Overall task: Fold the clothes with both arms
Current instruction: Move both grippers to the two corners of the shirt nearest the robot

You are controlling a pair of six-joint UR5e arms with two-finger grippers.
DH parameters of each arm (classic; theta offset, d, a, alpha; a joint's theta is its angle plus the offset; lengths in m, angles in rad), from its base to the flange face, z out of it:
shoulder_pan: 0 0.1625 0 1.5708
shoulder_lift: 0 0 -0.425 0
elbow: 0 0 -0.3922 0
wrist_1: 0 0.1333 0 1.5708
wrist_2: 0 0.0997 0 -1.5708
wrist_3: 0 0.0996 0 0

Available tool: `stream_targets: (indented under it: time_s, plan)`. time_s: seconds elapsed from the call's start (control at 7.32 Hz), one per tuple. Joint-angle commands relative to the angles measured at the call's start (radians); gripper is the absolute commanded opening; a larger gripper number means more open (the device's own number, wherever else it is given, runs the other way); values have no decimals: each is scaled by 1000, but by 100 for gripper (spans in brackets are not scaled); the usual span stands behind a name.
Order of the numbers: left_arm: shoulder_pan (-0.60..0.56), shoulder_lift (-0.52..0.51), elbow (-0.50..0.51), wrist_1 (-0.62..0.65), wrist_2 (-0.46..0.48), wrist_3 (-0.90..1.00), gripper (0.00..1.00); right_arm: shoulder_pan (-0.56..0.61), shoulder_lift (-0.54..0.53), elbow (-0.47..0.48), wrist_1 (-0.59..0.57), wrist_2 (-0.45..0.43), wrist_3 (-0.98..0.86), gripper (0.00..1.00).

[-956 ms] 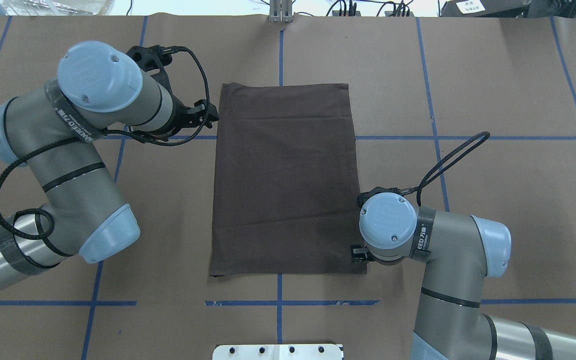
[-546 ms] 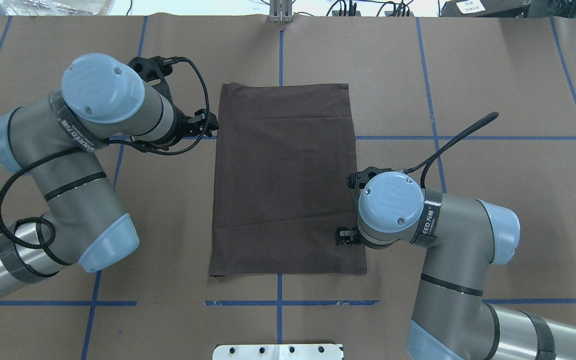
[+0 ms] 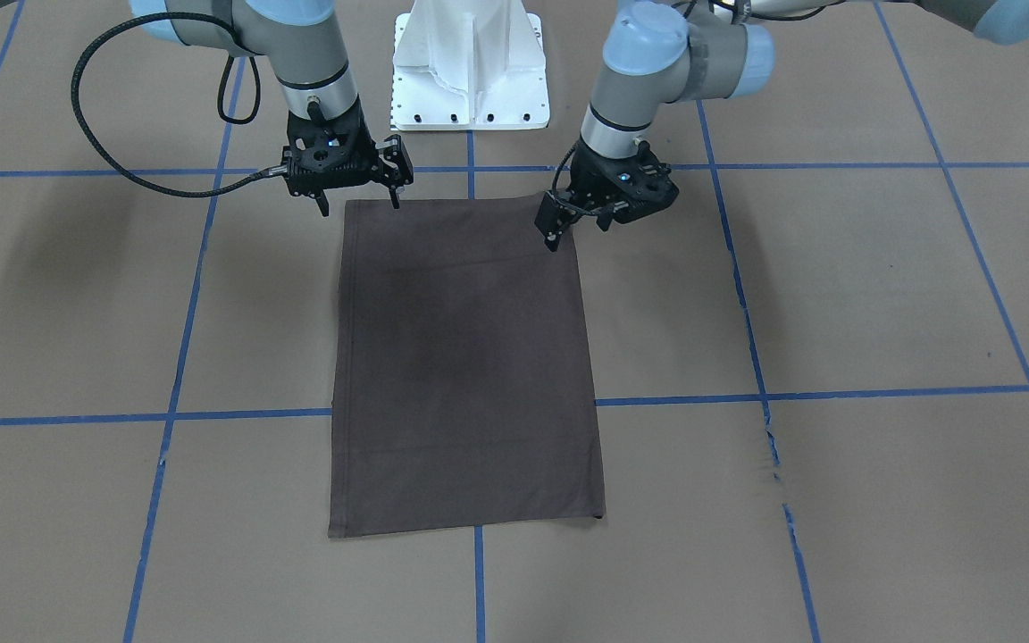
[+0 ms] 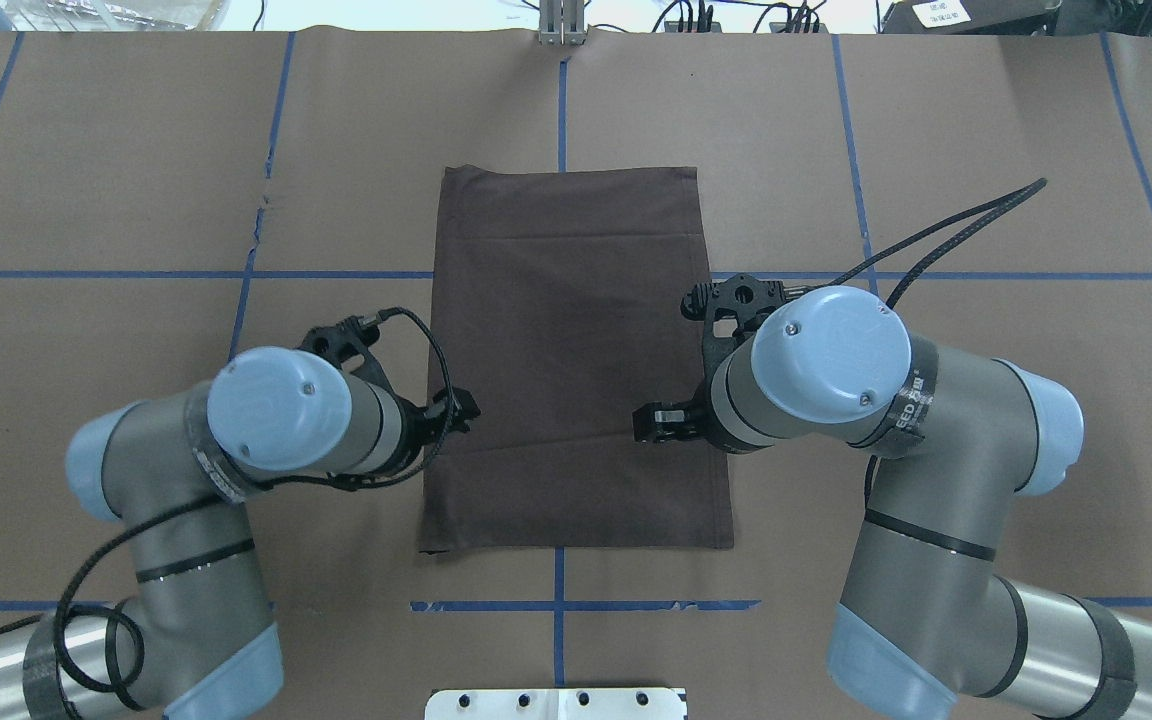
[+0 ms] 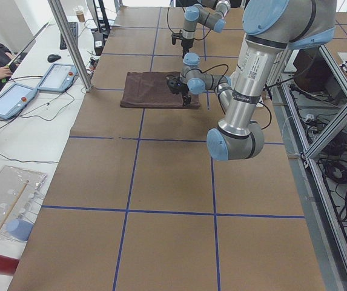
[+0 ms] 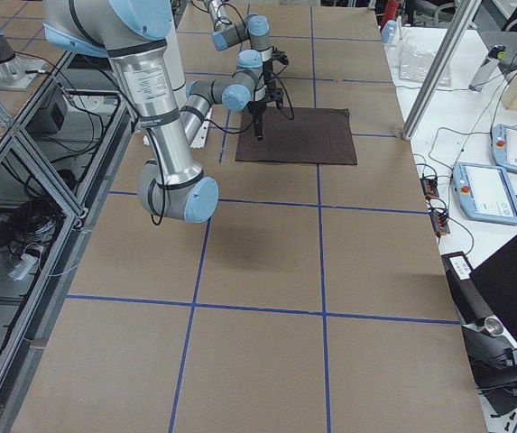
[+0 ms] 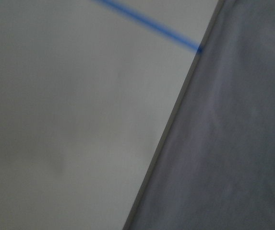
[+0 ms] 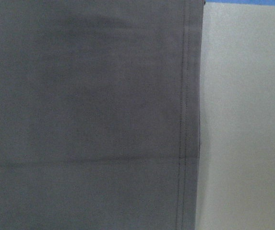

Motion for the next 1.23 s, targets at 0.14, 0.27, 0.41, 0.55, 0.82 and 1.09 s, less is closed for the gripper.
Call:
stream_targets:
  time_s: [0.14,0.27,0.41,0.55,0.82,1.09]
  plan:
    - [114,5,-1,8,47,-109,97,27,0,6,7,32,2,100]
    - [118,5,-1,23,47,-112,96,27,2,6,7,32,2,100]
    - [124,3,-1,47,47,-121,94,29,2,6,7,32,2,100]
    - [124,3,-1,49,47,-123,92,32,2,6,7,32,2,100]
    - [124,8,-1,49,47,-124,80,37,2,6,7,33,2,100]
    - [121,9,-1,51,47,-127,44,37,2,6,7,33,2,100]
